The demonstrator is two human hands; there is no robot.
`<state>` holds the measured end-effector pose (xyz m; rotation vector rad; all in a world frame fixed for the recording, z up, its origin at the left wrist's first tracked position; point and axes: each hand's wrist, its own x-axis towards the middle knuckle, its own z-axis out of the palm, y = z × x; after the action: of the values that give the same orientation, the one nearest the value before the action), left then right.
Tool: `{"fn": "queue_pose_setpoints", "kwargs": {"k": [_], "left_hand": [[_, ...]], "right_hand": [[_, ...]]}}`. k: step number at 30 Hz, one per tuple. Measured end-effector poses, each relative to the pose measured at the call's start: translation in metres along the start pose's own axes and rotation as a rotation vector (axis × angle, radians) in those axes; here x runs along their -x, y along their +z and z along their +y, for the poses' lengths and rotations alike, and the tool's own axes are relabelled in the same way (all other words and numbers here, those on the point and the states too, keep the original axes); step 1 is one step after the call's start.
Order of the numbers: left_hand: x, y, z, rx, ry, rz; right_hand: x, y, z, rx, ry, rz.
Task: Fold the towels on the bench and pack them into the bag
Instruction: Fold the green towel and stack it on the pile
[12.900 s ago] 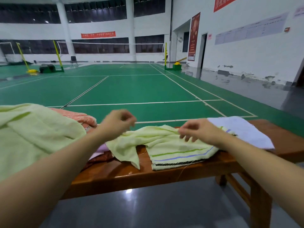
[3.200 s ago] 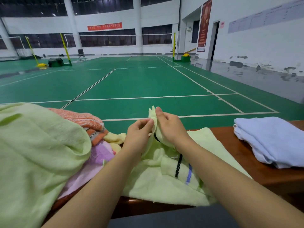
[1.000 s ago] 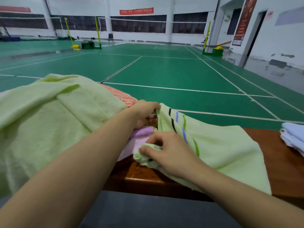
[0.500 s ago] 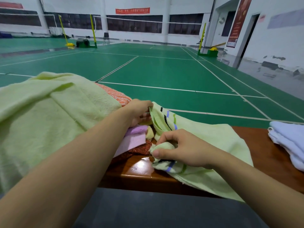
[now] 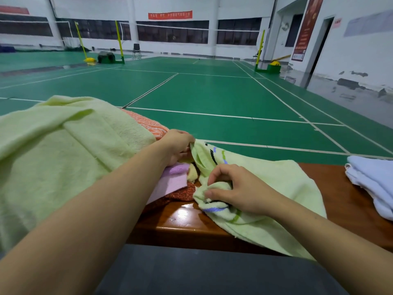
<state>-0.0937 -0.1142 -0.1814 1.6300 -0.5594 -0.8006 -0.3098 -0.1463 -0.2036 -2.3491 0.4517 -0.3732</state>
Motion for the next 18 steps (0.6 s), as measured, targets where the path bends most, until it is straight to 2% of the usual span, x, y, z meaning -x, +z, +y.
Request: {"fn": "queue_pose_setpoints", "kwargs": {"k": [3, 9, 13, 18], "left_hand": [[0.001, 0.000, 0.000, 0.008, 0.015, 0.010], [0.006, -0.003, -0.002, -0.036, 0.050, -0.055], [0.007, -0.002, -0.004, -0.067, 0.047, -0.053], [0.007, -0.004, -0.005, -0.091, 0.081, -0.072]], "right_hand": [[0.000, -0.002, 0.001, 0.041, -0.006, 0.004], [0.001, -0.018, -0.012, 0.429, -0.046, -0.050], [0.008, -0.044, -0.023, 0.582, -0.015, -0.087], [0.015, -0.087, -0.019, 0.865, 0.063, -0.006]]}}
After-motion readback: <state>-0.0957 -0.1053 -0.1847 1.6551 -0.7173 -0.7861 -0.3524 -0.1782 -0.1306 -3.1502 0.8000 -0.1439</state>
